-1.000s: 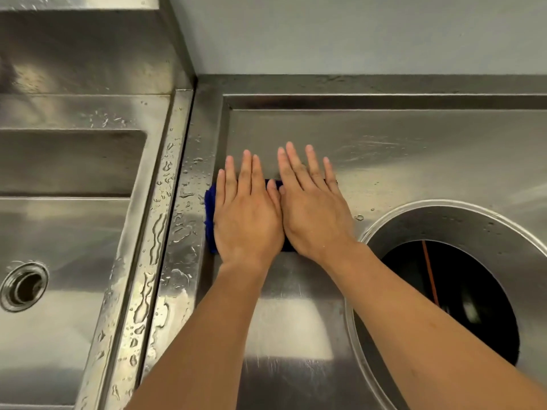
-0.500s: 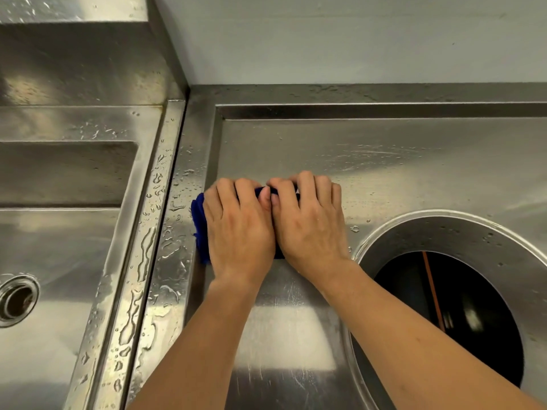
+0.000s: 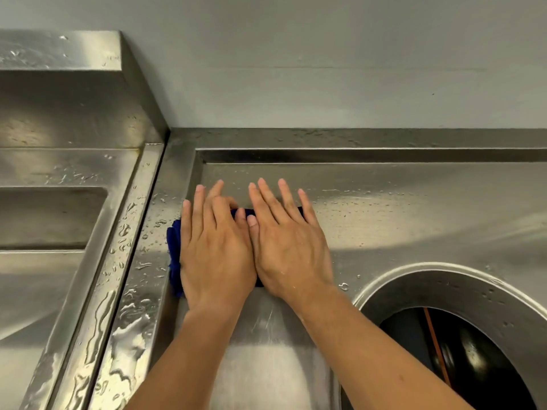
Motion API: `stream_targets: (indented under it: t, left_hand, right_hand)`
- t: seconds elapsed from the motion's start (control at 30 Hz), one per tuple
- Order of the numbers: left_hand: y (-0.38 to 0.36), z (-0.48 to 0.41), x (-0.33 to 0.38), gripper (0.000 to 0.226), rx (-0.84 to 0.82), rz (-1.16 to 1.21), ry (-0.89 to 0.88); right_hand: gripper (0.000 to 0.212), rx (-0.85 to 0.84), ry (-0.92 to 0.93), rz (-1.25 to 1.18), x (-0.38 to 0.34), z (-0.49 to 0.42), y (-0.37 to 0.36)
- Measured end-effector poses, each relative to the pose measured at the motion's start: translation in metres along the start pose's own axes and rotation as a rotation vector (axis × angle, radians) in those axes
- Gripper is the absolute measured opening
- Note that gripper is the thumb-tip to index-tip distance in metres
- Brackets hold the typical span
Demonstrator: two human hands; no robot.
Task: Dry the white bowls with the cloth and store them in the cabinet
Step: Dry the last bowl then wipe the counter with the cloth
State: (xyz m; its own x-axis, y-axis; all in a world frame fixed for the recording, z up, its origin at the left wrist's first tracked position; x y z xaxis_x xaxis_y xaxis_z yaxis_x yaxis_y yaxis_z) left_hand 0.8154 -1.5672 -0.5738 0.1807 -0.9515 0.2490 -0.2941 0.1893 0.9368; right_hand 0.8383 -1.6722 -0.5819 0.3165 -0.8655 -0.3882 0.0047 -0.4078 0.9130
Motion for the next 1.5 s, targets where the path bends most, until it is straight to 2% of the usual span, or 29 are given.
stream_targets:
  t: [0.07,0.17,0.4,0.73,1.5]
  left_hand:
    - [-0.002,-0.007,-0.001,0.048,-0.066,-0.040,-0.038]
    - [-0.007,-0.018,-0.002,0.054,-0.140,-0.119,-0.111]
    - [-0.017,-0.034,0.023,0.066,-0.159,-0.183,-0.102]
    - [-0.037,-0.039,0.099,0.057,-0.198,-0.198,-0.110]
    - [-0.080,0.055,0.334,0.061,-0.214,-0.137,-0.228]
  right_hand:
    - [0.060,-0.026,-0.022,-0.022,0.003,-0.005,-0.001]
    - [0.060,-0.043,-0.050,-0.046,0.007,-0.012,0.000]
    - [0.058,-0.096,-0.045,-0.050,0.033,-0.029,0.010]
    - [0.056,-0.084,-0.066,-0.040,0.104,-0.029,0.044]
    - [0.055,-0.093,-0.183,-0.007,0.310,0.087,0.153]
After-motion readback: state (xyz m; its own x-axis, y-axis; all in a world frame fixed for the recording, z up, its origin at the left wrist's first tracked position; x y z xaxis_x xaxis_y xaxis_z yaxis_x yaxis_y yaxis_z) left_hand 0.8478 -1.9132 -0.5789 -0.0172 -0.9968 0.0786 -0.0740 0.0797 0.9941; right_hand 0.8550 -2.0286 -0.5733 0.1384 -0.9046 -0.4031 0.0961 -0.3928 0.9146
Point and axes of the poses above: each hand's wrist, its own z-axis away from the middle knuckle, its own y-axis out of the back of the hand, x = y × z, the point moved 1 cm from there along -z, towards the middle knuckle, and after that the axes turned 8 degrees about -z, right-handed, at the moved point
